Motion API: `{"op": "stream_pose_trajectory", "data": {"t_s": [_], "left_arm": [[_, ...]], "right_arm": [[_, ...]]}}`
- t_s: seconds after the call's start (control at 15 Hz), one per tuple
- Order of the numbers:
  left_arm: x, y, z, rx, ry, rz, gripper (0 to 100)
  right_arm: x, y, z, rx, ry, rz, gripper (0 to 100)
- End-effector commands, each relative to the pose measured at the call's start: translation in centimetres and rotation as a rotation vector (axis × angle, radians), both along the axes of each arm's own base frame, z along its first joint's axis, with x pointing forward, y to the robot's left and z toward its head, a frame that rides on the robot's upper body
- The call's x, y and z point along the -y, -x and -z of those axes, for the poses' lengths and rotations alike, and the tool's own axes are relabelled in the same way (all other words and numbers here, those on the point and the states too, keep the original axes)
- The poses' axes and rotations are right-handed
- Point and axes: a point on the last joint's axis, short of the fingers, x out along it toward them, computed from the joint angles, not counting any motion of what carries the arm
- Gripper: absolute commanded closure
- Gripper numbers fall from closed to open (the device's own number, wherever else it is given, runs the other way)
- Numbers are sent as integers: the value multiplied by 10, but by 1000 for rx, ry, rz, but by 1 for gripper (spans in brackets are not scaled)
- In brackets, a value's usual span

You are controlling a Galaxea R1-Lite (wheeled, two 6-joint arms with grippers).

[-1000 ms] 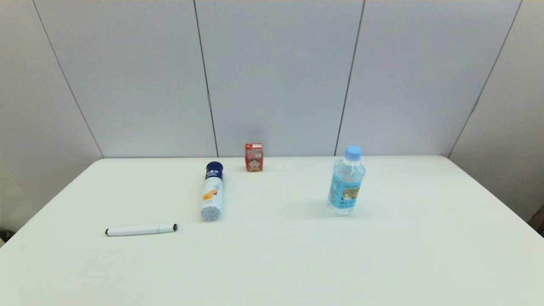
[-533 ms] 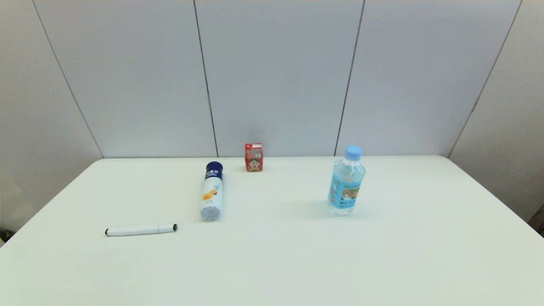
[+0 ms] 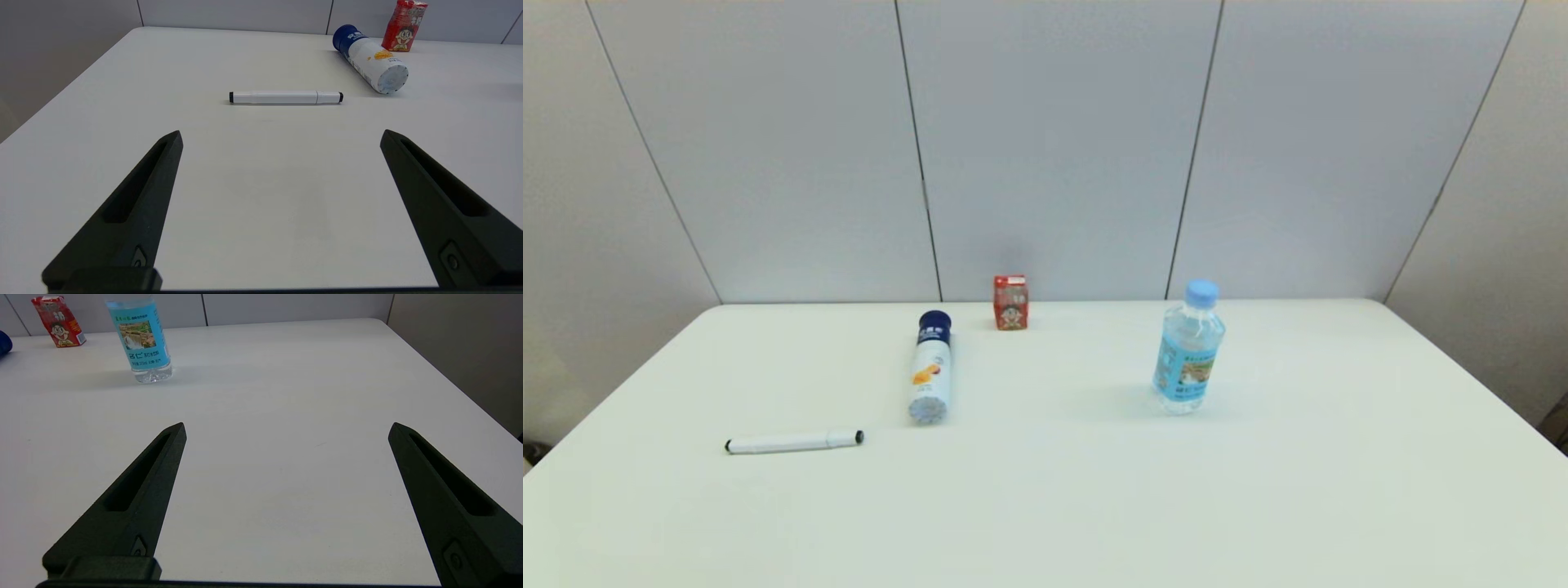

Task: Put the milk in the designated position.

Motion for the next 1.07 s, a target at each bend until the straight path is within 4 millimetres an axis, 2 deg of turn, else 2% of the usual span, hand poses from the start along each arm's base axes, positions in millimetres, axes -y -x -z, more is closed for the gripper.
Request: {"op": "stream_pose_trajectory", "data": {"t_s": [0.07,0.93,1.07], "left_arm": [[0,0,0,-3,0,-1,0],[0,-3,-1,-40,-2,-2,0],[0,-7,-14,-75,-10,-5,0]], "right_arm": [[0,0,0,-3,0,1,0],[0,0,0,-3,0,-1,0],[0,0,0,-3,0,1,0]]}}
